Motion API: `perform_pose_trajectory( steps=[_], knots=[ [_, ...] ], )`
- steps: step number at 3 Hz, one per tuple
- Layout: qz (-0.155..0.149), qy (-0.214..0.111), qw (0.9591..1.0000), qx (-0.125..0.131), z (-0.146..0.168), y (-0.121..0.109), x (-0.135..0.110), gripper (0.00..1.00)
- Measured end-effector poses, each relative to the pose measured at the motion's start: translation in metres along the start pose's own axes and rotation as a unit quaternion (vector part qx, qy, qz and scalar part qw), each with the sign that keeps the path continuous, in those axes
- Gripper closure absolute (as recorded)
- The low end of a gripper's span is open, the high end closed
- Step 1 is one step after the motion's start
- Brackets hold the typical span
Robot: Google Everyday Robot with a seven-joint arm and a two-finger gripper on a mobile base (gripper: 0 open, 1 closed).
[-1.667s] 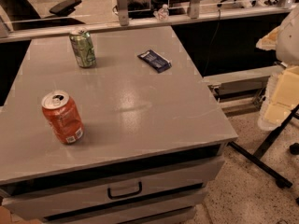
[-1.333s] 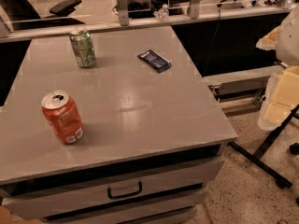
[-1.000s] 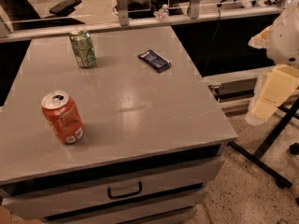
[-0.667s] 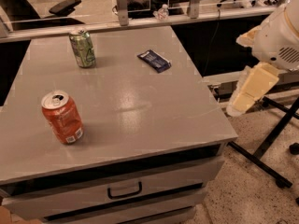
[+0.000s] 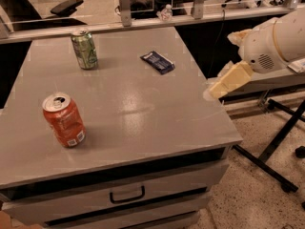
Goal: Move rxbar blueberry near green can
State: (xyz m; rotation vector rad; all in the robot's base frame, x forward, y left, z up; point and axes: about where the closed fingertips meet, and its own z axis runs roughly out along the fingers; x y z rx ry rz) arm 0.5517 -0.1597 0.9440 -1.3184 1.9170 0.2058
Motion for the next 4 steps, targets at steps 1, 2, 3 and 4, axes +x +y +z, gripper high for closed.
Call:
perform_pose_trajectory(
  steps=[1,2,3,4],
  knots=[
    [0.019,-0.056,0.9975,0.039,0.029,-0.037,-0.002,0.0],
    [0.017,-0.055,0.9976,0.038,0.028,-0.035,-0.003,0.0],
    [0.033,-0.06,0.9967,0.044,0.039,-0.037,-0.003,0.0],
    [0.079,-0.079,0.9915,0.066,0.072,-0.047,-0.004,0.0]
  ],
)
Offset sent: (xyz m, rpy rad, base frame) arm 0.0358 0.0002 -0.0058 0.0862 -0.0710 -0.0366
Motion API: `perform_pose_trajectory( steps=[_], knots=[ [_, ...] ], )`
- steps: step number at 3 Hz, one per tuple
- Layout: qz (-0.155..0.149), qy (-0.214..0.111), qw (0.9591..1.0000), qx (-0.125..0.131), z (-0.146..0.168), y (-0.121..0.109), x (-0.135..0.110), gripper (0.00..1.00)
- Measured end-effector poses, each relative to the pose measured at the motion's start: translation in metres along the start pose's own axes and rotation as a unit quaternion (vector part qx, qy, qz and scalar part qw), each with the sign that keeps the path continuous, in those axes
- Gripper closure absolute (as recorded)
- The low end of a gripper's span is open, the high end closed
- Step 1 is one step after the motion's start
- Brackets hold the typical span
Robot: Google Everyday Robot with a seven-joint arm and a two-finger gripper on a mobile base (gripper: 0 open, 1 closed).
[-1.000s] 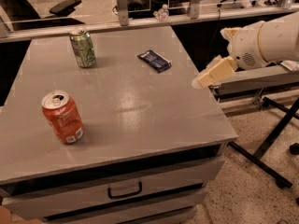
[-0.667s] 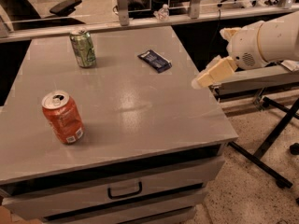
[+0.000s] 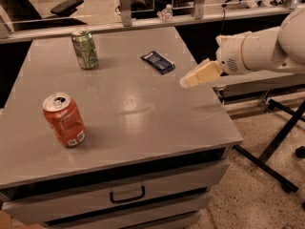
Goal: Move rxbar blueberry near green can
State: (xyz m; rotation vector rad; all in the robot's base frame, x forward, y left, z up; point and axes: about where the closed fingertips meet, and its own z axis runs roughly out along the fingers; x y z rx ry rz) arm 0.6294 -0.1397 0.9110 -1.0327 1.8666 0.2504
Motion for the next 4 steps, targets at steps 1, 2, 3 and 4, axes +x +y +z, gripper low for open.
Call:
perform_pose_trajectory(
  steps=[1,2,3,4],
  knots=[
    [0.029,-0.017,0.9994,0.01,0.032,-0.006,0.0,0.0],
    [0.039,-0.036,0.9986,-0.006,0.062,-0.005,-0.005,0.0],
    [0.041,-0.048,0.9976,-0.029,0.089,0.004,-0.01,0.0],
    [0.046,-0.055,0.9967,-0.037,0.112,0.01,-0.012,0.0]
  ],
)
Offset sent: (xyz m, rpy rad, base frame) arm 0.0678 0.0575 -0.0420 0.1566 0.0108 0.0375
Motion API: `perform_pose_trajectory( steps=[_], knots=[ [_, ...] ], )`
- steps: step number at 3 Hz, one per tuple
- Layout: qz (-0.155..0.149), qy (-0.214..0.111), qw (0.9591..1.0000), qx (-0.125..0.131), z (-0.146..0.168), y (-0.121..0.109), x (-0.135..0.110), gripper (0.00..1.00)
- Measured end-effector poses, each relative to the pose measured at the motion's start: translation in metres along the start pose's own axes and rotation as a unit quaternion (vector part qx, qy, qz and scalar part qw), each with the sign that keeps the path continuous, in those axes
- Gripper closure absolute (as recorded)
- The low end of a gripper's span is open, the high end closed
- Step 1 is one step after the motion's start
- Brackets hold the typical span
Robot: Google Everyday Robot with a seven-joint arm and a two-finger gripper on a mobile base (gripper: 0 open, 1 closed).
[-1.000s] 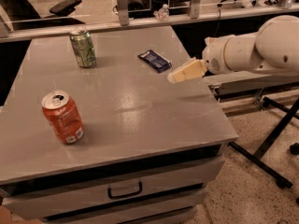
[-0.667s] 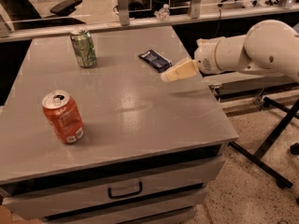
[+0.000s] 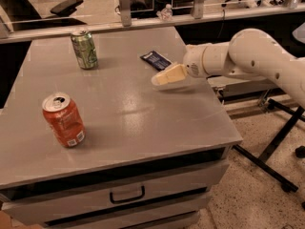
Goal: Move rxbar blueberry near green can
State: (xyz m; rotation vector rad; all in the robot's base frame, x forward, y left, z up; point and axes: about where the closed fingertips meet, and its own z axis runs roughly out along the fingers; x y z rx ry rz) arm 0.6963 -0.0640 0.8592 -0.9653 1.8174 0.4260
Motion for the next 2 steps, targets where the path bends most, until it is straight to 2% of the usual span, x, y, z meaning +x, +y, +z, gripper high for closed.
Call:
perform_pose_trajectory(
  steps=[1,2],
  knots=[
    [0.006,-0.007,1.0,0.004,0.019,-0.004,0.001,0.0],
    [0.017,-0.021,0.9995,0.014,0.033,-0.014,-0.001,0.13]
  ],
)
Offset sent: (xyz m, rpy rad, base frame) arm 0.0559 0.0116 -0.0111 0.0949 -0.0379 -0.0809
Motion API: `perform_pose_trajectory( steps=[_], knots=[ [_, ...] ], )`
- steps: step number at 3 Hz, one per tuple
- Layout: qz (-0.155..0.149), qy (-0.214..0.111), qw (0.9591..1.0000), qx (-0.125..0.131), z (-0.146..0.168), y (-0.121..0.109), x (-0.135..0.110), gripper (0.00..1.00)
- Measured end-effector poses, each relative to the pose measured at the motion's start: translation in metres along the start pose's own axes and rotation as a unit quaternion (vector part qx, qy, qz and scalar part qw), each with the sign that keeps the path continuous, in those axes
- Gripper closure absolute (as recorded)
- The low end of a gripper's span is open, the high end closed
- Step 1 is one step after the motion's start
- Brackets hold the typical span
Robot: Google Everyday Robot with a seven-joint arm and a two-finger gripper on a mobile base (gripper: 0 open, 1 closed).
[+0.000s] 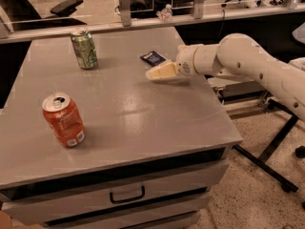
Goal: Move rxbar blueberry near green can
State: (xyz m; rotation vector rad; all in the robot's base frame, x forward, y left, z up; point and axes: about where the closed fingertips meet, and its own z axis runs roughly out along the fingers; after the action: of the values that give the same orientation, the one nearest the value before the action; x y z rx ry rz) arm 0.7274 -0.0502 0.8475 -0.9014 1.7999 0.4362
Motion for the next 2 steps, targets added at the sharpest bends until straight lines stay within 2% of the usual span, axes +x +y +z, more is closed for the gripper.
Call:
perform_pose_trajectory(
  steps=[2],
  knots=[
    [0.018,-0.017,0.9997,0.008,0.0153,-0.0151,-0.0029,0.6]
  ],
)
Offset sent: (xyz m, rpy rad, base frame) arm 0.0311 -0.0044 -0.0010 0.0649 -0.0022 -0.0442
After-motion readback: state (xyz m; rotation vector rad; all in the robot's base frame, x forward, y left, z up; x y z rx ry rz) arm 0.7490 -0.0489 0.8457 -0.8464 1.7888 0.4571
